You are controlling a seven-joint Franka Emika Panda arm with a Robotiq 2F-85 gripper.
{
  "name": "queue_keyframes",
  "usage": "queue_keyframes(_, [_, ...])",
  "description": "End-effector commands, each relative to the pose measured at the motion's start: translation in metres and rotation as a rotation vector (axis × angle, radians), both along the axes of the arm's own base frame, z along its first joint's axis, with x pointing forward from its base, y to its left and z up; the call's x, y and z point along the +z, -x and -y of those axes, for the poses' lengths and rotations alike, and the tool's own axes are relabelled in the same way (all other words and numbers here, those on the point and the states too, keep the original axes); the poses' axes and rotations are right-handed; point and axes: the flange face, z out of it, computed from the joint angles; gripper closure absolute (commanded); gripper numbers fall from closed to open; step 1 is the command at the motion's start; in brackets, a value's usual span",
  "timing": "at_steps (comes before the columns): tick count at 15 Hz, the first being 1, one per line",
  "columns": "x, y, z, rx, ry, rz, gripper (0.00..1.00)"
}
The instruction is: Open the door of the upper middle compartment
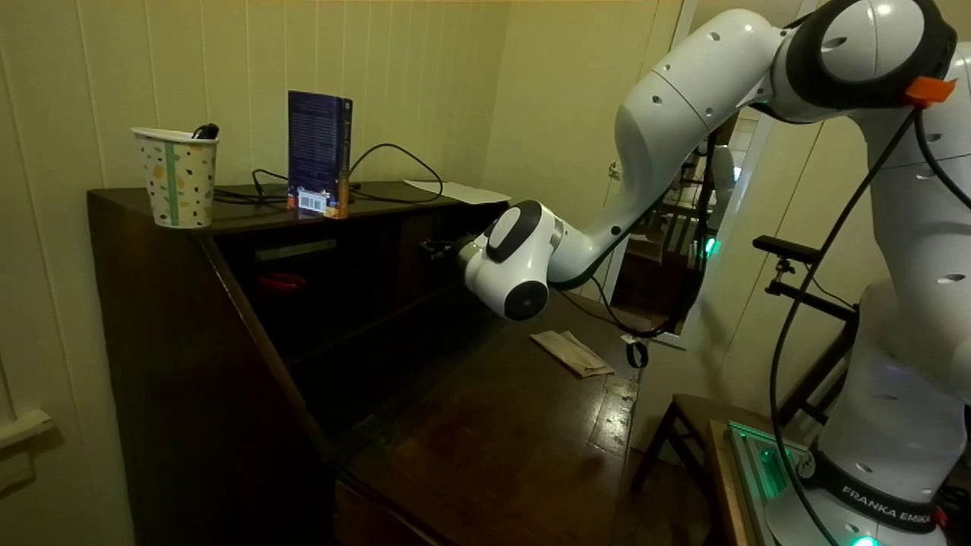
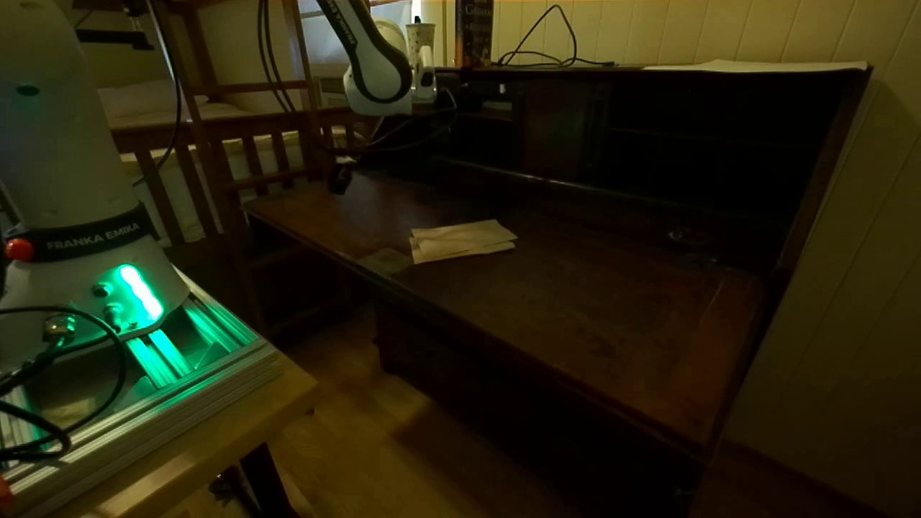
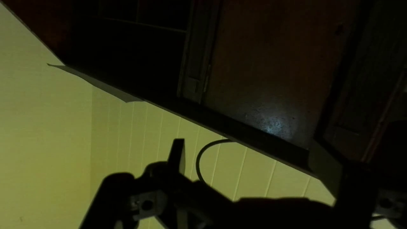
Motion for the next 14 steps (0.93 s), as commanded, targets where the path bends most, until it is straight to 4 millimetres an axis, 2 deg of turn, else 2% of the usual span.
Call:
queue_keyframes(1, [-0.008, -0.022, 0.011, 0.043, 0.036, 0.039, 0.00])
queue_keyframes(4, [-0.020, -0.032, 0.017, -0.030, -0.069, 0.027, 0.00])
queue_keyframes(8, [-0.036, -0.047, 0.010, -0.136, -0.178, -0.007, 0.00])
queue_keyframes(9, [-0.030, -0.033, 0.012, -0.100, -0.122, 0.010, 0.00])
queue_keyframes(11, [-0.034, -0.034, 0.009, -0.102, -0.126, 0.005, 0.00])
queue_keyframes(14, [-0.029, -0.040, 0.013, -0.114, -0.128, 0.059, 0.00])
